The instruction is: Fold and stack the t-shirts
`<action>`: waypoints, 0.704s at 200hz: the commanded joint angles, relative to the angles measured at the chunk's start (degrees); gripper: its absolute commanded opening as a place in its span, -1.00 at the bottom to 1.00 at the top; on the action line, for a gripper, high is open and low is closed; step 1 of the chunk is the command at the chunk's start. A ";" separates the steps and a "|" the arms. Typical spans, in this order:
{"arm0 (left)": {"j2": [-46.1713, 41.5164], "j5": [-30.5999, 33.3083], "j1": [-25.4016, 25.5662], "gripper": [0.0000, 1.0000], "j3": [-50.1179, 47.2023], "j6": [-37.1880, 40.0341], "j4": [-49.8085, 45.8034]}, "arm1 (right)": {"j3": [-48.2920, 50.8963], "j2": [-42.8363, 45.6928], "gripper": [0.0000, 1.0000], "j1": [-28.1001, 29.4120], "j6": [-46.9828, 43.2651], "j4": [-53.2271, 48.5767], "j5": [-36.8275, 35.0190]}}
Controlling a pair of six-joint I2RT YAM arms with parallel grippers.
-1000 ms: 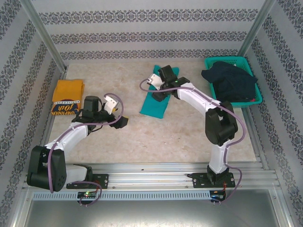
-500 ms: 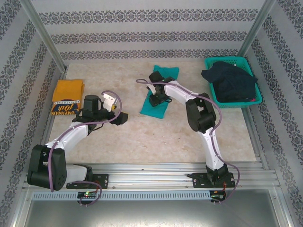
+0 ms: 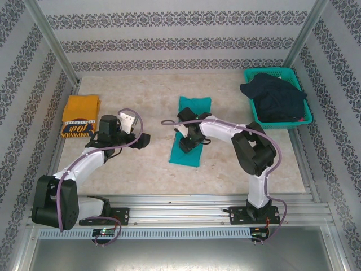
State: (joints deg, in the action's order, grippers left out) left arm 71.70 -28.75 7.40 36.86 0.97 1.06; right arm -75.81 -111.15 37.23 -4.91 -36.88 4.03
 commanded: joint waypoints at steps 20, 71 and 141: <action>-0.26 2.33 -0.19 1.00 1.46 -6.17 -0.44 | 7.23 13.06 0.29 3.30 -13.22 3.53 1.84; -0.14 3.08 -0.15 1.00 0.41 -8.37 0.04 | 13.62 18.16 0.29 10.40 -29.24 3.67 -1.24; -0.01 3.12 -0.12 1.00 -0.14 -7.83 -0.81 | 12.51 11.50 0.23 11.99 -28.39 5.79 -2.03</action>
State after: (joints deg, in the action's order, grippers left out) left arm 71.72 -26.24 7.40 36.88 -6.55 0.89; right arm -62.94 -97.51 48.56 -32.16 -32.40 2.74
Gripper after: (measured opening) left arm 0.998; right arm 0.621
